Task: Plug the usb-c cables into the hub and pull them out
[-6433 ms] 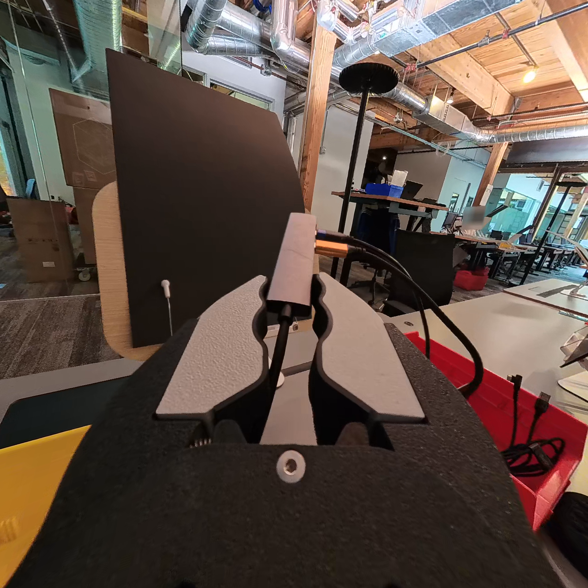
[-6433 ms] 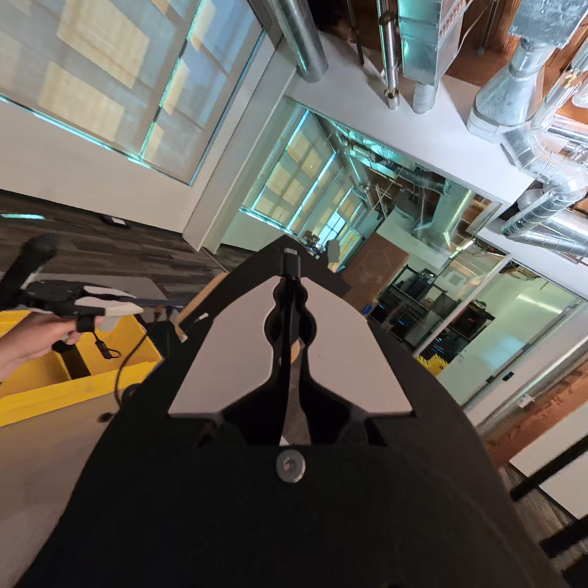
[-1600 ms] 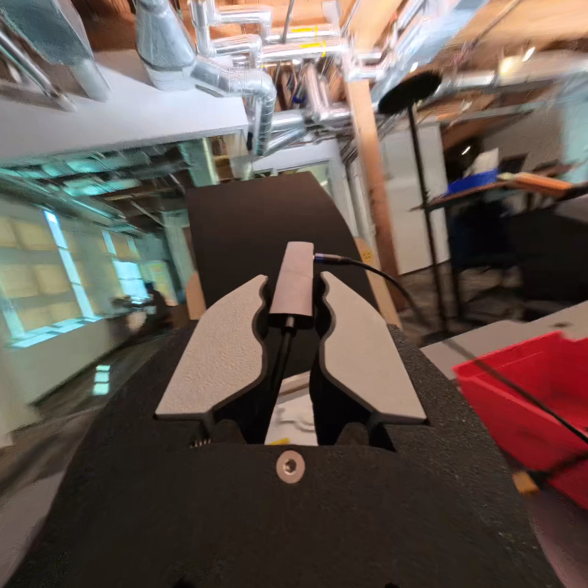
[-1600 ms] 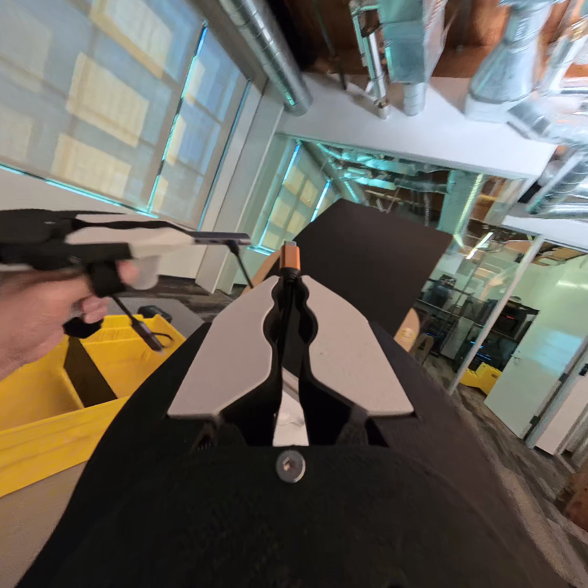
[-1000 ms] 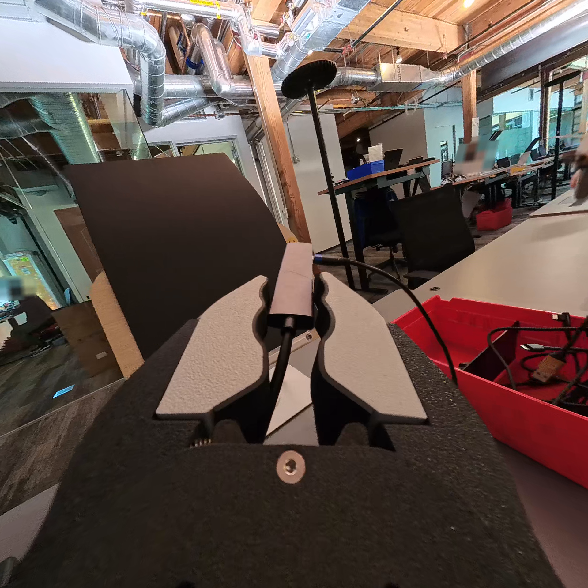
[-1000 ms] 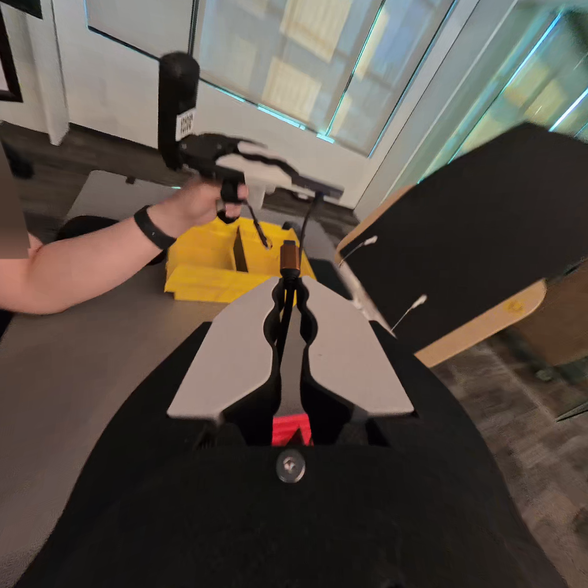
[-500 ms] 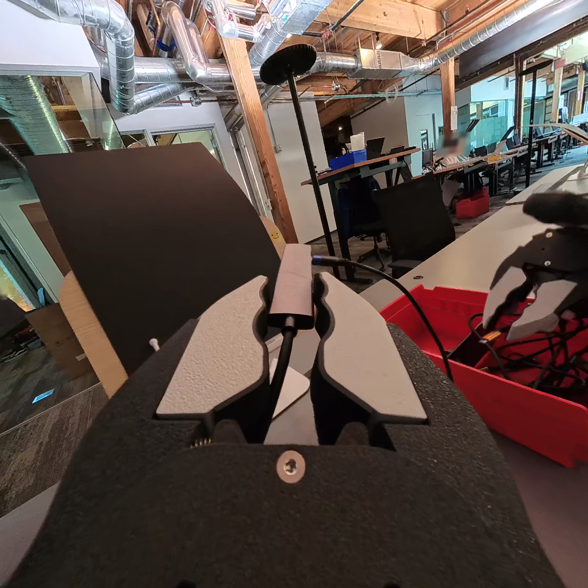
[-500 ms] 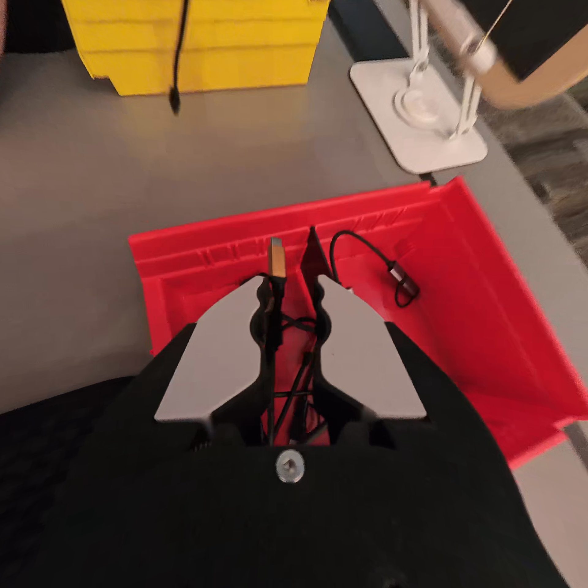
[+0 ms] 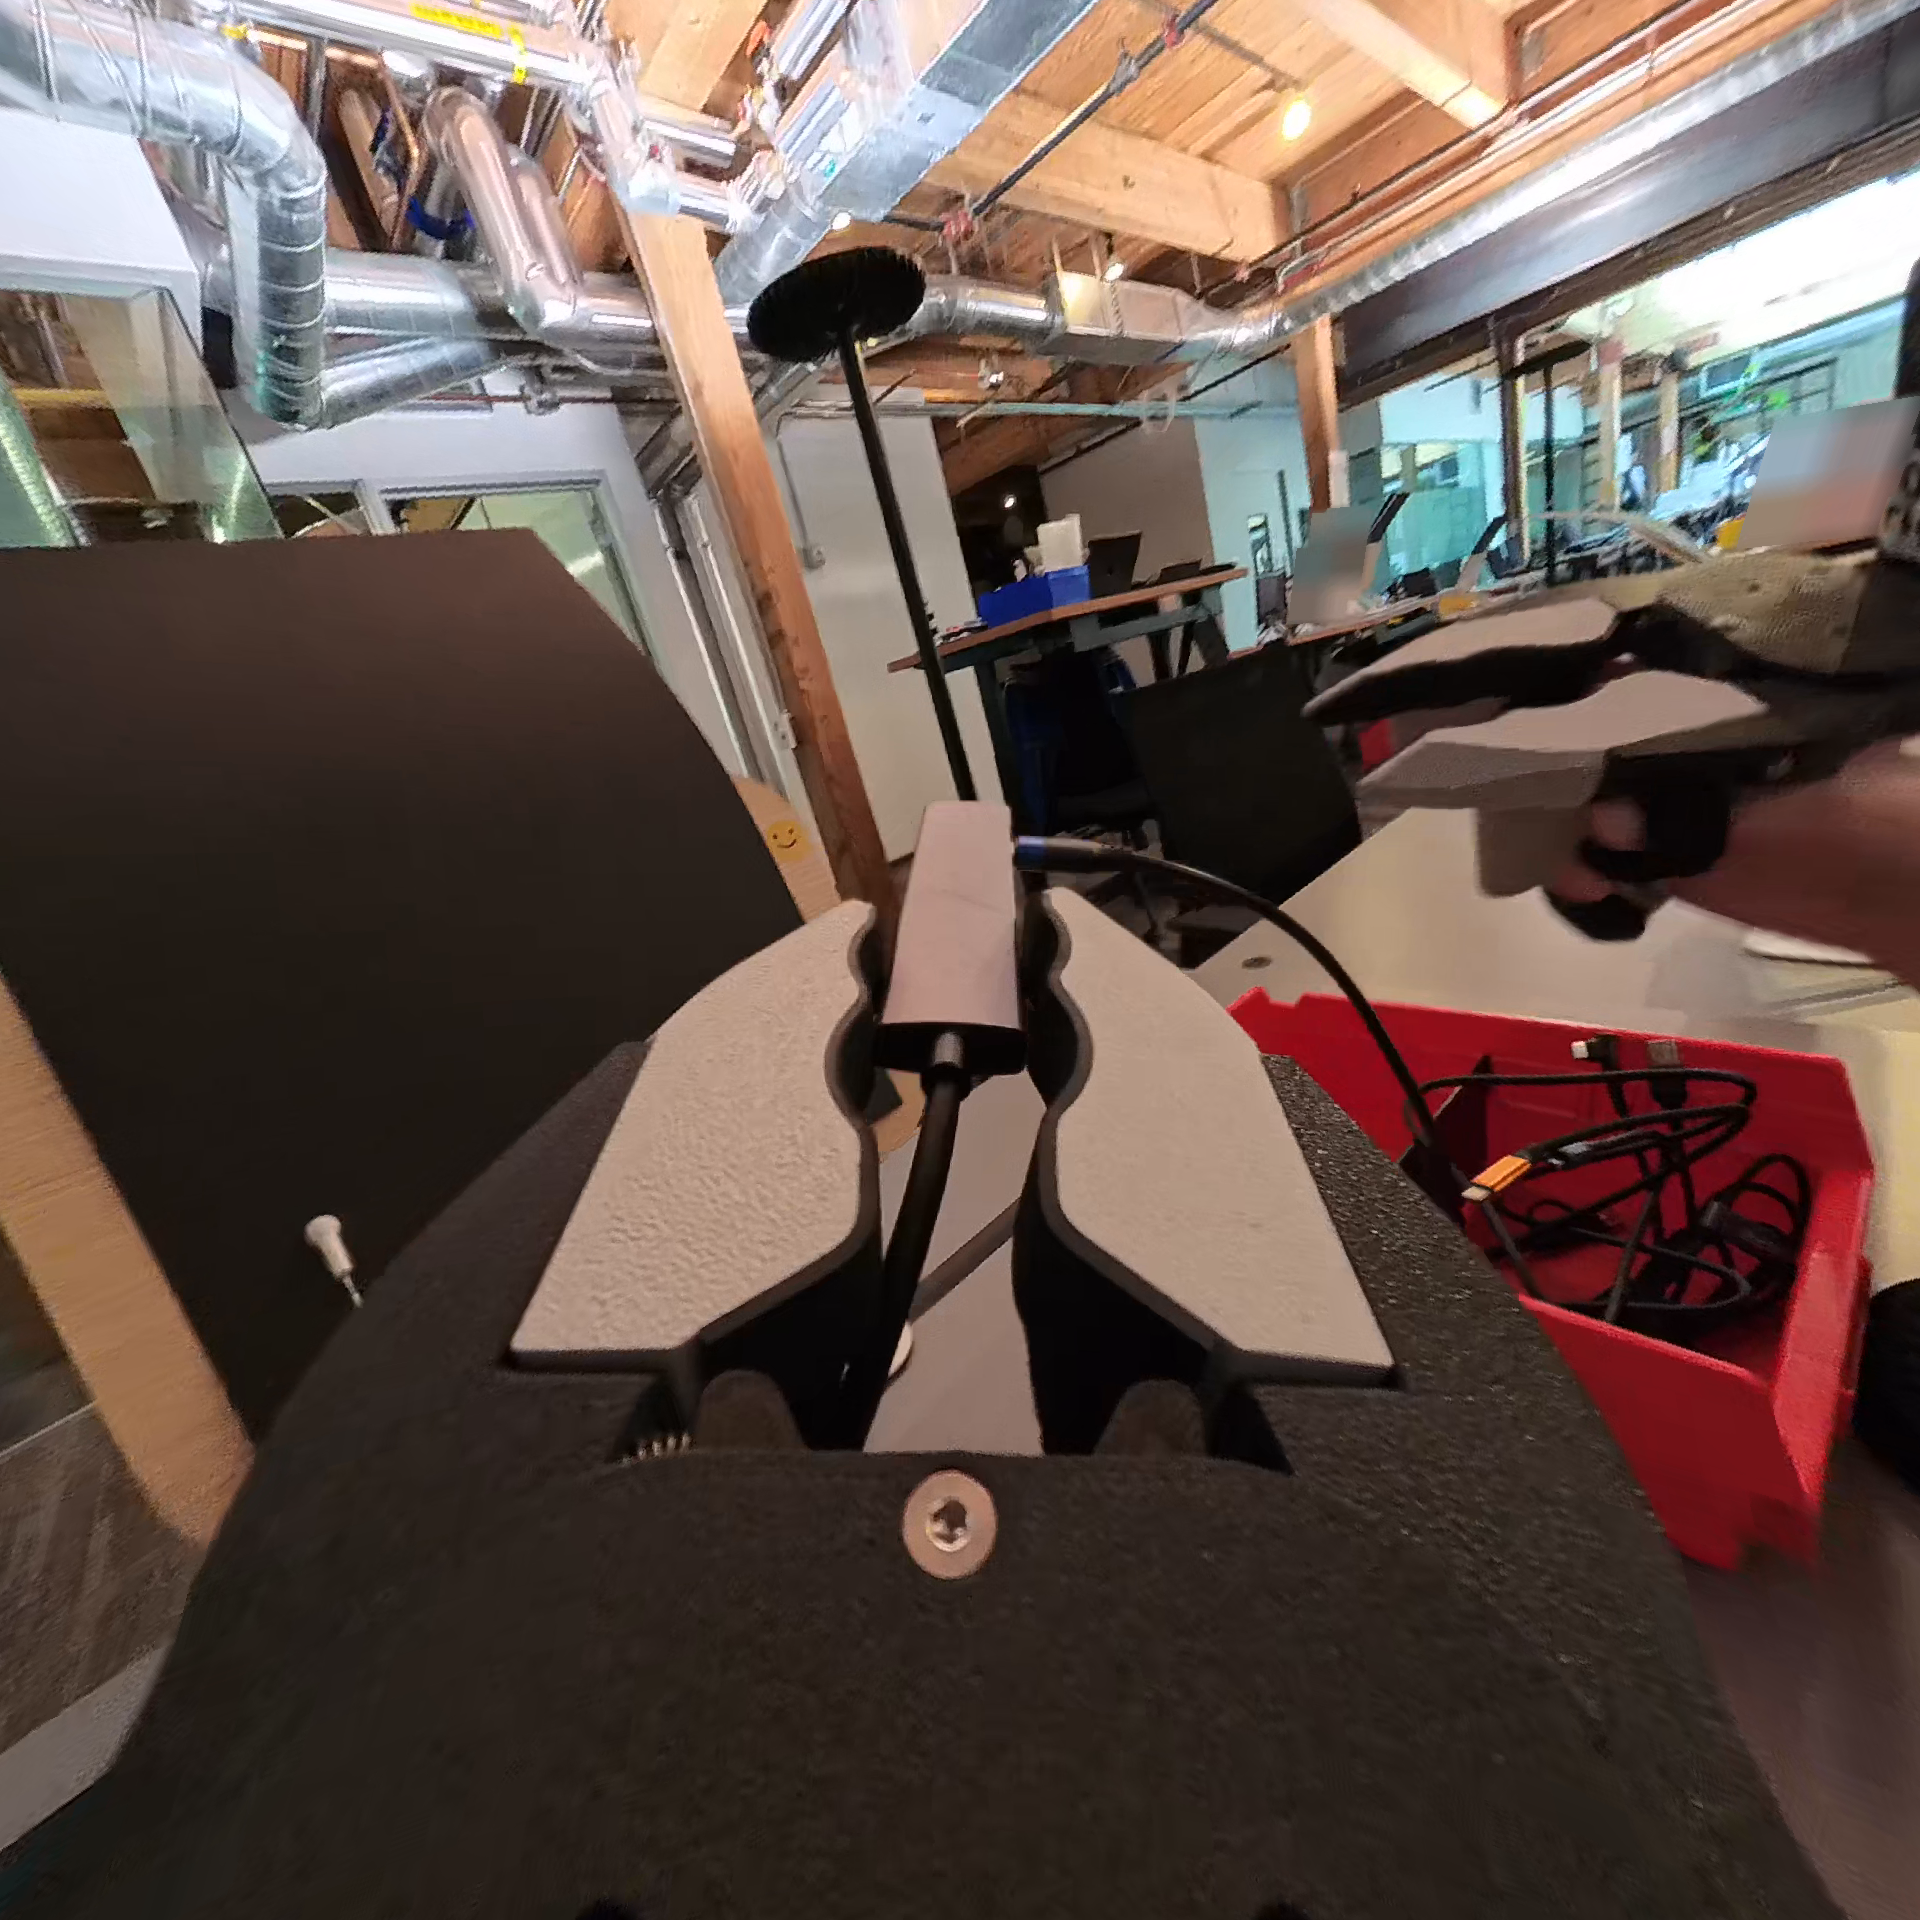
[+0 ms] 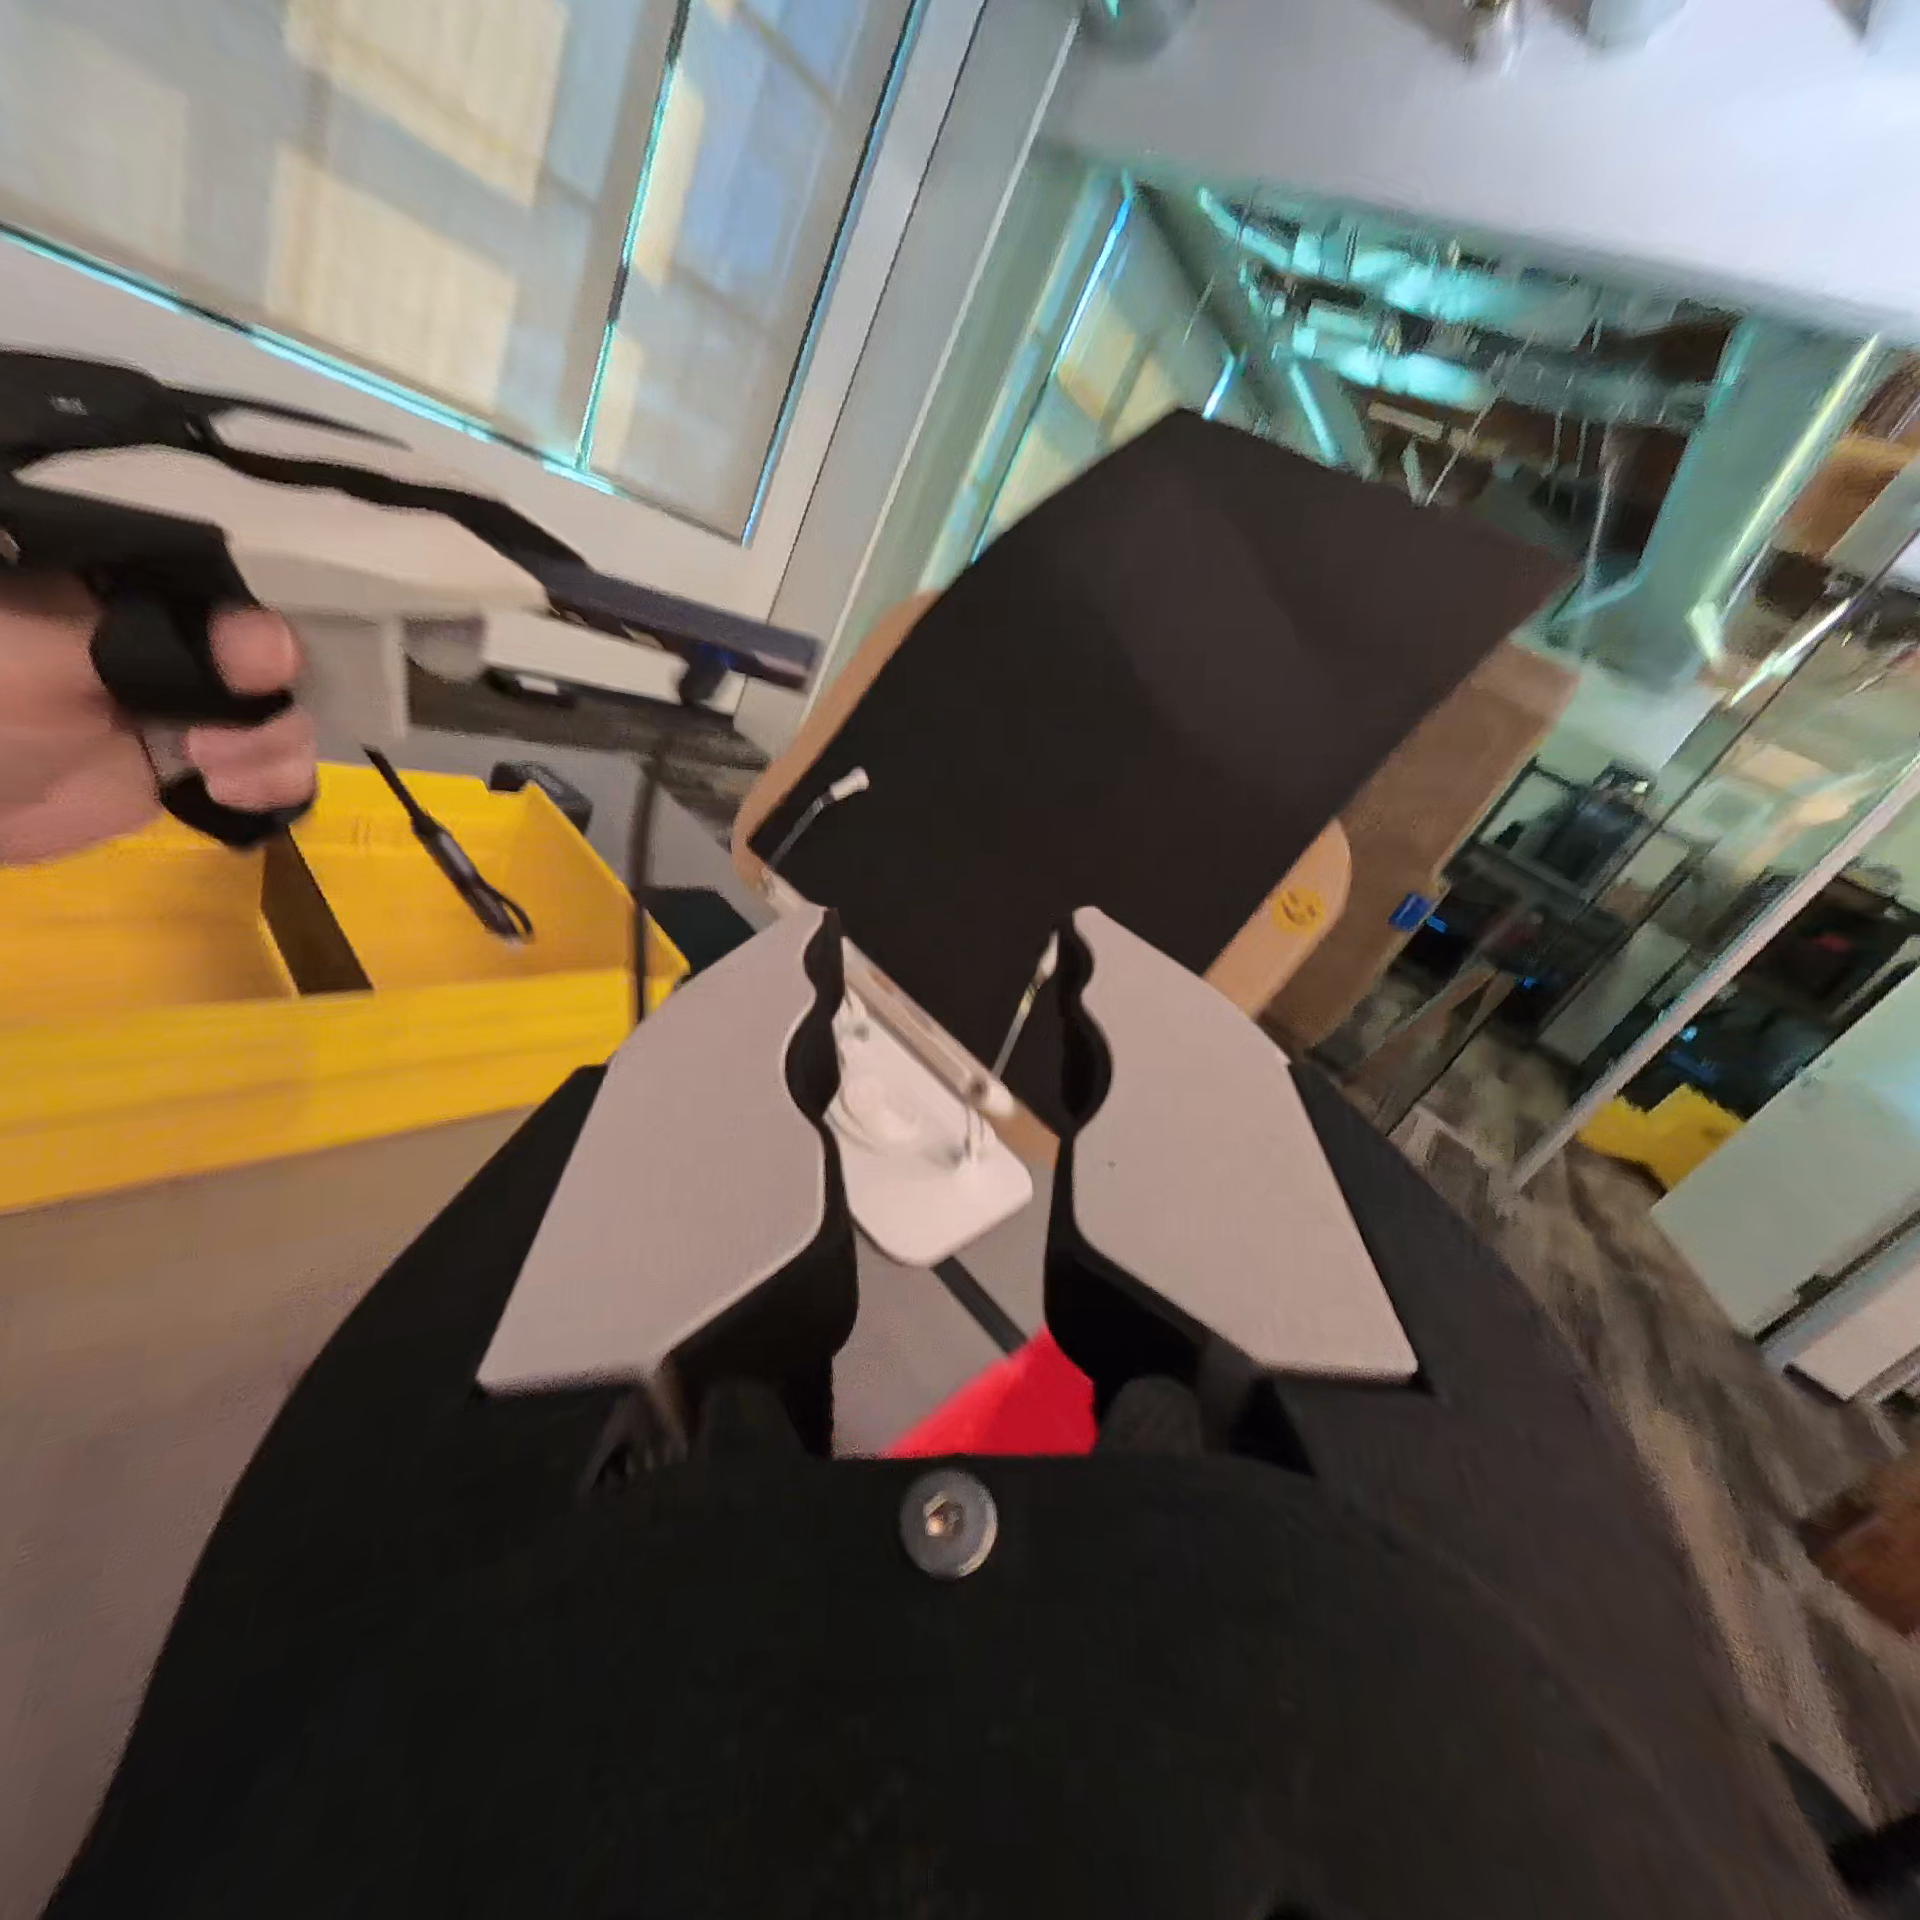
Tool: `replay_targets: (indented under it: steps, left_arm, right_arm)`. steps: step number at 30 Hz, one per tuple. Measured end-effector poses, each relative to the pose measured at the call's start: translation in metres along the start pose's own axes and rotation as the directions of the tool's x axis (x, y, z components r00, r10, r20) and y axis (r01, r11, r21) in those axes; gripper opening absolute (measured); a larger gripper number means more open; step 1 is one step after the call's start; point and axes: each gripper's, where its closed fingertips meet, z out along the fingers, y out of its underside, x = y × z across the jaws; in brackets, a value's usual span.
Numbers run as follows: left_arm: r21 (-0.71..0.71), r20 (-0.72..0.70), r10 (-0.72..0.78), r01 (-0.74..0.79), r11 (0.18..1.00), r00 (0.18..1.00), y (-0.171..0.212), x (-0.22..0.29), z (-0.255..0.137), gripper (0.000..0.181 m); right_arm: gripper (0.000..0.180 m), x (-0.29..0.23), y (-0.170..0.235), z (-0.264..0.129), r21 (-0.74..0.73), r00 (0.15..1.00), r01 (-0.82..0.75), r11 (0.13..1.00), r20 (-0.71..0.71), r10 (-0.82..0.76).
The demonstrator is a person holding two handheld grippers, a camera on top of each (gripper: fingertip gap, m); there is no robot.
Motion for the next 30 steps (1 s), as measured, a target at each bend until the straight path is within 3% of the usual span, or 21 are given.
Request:
replay_targets:
  steps: [5, 10, 14, 20, 24, 30]
  left_arm:
    - [0.022, -0.026, 0.01, -0.009, 1.0, 1.0, -0.004, 0.01, 0.003, 0.025]
    - [0.039, -0.003, 0.042, -0.042, 0.998, 0.999, -0.006, 0.011, 0.004, 0.024]
    - [0.031, -0.002, 0.069, -0.069, 0.997, 0.998, -0.005, 0.015, 0.007, 0.024]
    - [0.006, -0.002, 0.094, -0.094, 0.996, 0.996, -0.001, 0.019, 0.012, 0.024]
    - [-0.028, 0.106, 0.171, -0.169, 0.985, 0.98, -0.001, 0.015, 0.015, 0.026]
    - [0.021, 0.118, 0.111, -0.114, 0.993, 0.987, -0.012, 0.016, 0.011, 0.028]
  right_arm:
    - [0.03, -0.048, -0.025, 0.039, 0.049, 1.0, 0.01, 0.999, 0.013, -0.01]
    - [0.025, -0.051, -0.019, 0.058, -0.021, 0.997, -0.077, 0.997, -0.03, 0.076]
    - [0.011, -0.05, -0.02, 0.06, 0.03, 0.994, -0.105, 0.994, -0.02, 0.105]
    - [0.011, -0.046, -0.015, 0.056, 0.042, 0.99, -0.133, 0.99, -0.033, 0.135]
    - [0.011, -0.042, -0.015, 0.054, 0.07, 0.988, -0.104, 0.992, -0.111, 0.111]
    - [0.01, -0.047, -0.027, 0.047, 0.113, 0.988, -0.058, 0.992, -0.136, 0.073]
